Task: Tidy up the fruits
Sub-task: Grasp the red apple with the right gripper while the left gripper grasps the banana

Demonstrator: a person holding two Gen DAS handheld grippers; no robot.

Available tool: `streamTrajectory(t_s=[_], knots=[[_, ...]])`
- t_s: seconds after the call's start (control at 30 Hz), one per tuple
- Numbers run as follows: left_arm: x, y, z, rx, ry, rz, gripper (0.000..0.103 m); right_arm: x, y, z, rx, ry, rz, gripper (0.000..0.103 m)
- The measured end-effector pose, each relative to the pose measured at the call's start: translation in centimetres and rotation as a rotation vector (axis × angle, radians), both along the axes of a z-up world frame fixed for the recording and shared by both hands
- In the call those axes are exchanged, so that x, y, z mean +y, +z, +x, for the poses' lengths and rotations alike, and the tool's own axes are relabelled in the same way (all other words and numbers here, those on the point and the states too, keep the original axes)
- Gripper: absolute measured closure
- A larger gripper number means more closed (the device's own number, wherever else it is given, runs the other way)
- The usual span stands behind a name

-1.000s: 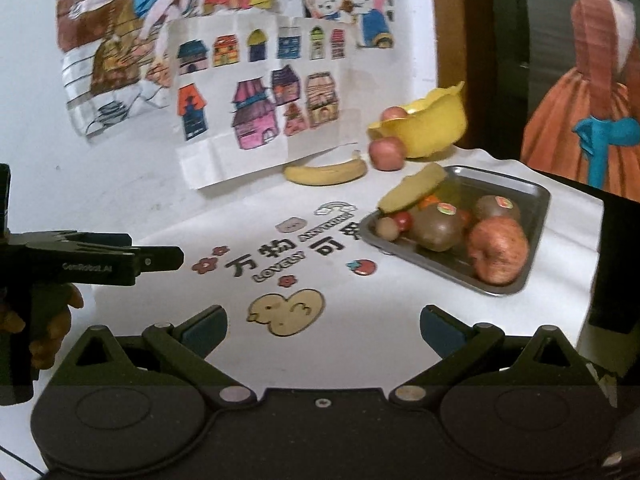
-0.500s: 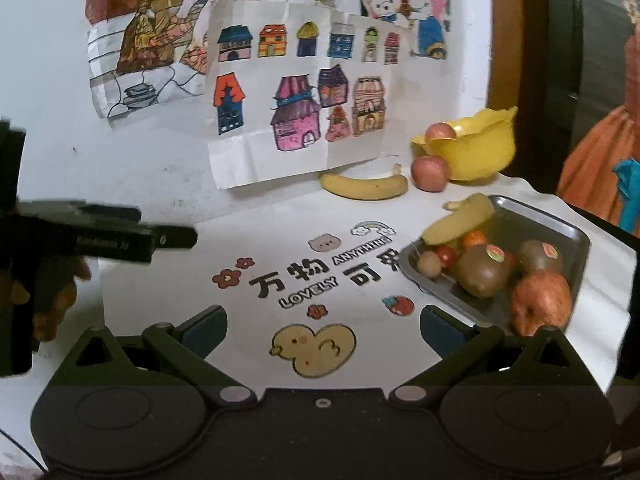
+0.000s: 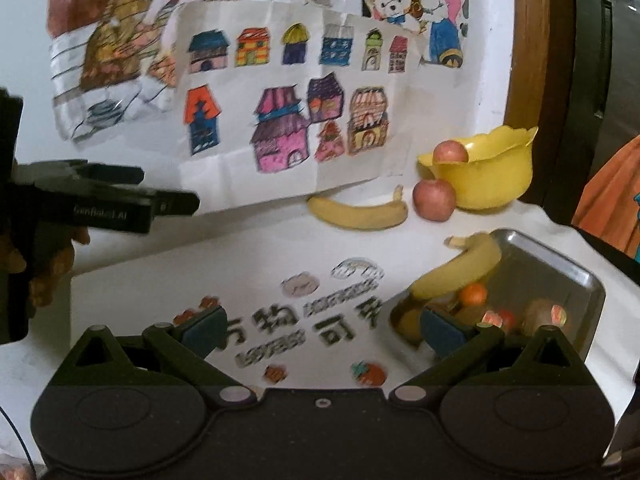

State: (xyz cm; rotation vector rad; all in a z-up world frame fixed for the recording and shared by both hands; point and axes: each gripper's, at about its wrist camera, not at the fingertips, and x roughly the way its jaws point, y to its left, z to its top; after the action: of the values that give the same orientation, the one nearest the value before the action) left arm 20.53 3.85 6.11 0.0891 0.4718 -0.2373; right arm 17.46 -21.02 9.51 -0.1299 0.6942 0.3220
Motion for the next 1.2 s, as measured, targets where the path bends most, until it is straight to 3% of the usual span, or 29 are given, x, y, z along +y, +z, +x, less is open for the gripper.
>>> streamTrajectory(t_s=[0.2,0.33,0.47,0.7,0.93,1.2], knots=[[-1.8,-0.8,3.1,-0.002,-0.044,0.034,0.000,-2.0,0.8,5.5,-0.014,-0.020,0.016,0.001],[-3.5,-1.8,5.3,-0.001,-0.099,0.044,0.000,-3.5,0.3,11.0,0.030,-0.077,0.027,0.001],[-5.9,-3.0,8.3,0.009,-0.142,0.067,0.000,-5.0,-0.8,17.2,0.109,-0.154,0.097,0.001],[-9.9,-5.3,13.8,0.043,-0.176,0.102,0.000,-5.5,-3.7,25.1,0.112,-0.250,0.092,0.001],[-12.0,-7.4,17.0,0.065,-0.197,0.147,0.000,-5.9,-6.3,29.8,0.144,-0.300,0.077,0.001],[-13.4,-8.7,19.3,0.086,-0.217,0.180,0.000,-5.4,-8.1,32.1,0.196,-0.299,0.046,0.004]])
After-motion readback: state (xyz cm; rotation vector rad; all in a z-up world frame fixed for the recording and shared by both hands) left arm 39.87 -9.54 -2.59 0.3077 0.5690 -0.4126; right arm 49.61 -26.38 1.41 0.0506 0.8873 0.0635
